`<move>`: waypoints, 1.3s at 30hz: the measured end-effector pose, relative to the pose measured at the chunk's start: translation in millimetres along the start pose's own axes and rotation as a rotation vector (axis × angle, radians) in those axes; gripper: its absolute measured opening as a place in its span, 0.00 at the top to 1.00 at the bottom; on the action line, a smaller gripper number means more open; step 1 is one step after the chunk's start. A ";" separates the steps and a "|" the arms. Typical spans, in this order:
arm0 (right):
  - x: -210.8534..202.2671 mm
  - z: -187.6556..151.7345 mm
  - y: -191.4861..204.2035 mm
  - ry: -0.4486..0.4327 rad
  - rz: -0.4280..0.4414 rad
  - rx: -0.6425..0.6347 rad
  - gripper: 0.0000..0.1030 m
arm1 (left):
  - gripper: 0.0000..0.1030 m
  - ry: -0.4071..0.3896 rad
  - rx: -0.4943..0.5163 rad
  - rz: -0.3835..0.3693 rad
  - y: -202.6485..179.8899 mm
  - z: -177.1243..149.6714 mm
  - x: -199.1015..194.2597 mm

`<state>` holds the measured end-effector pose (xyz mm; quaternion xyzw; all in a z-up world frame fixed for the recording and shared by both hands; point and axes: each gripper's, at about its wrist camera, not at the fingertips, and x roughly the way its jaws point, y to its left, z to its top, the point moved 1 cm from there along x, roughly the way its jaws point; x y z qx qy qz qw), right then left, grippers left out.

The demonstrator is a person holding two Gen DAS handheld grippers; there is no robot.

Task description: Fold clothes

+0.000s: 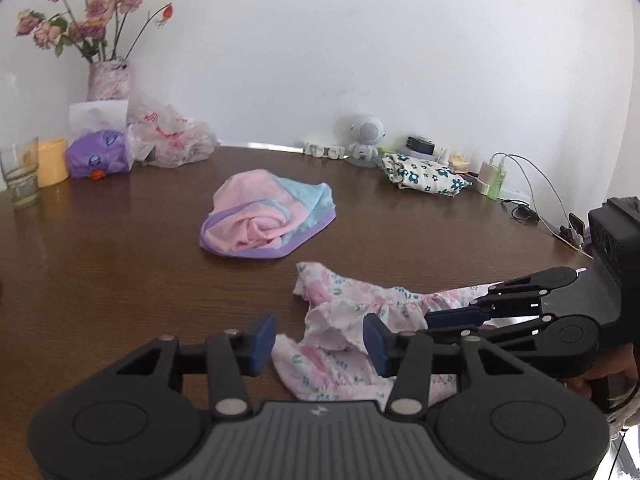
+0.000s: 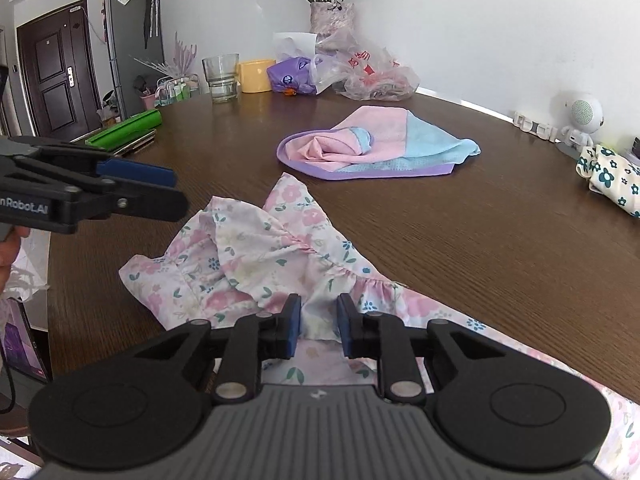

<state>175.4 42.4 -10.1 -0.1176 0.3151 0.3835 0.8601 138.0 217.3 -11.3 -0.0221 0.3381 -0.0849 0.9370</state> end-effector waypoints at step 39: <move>-5.0 -6.4 -0.5 -0.044 0.015 0.021 0.81 | 0.42 0.058 -0.573 -0.314 22.7 -24.8 -26.6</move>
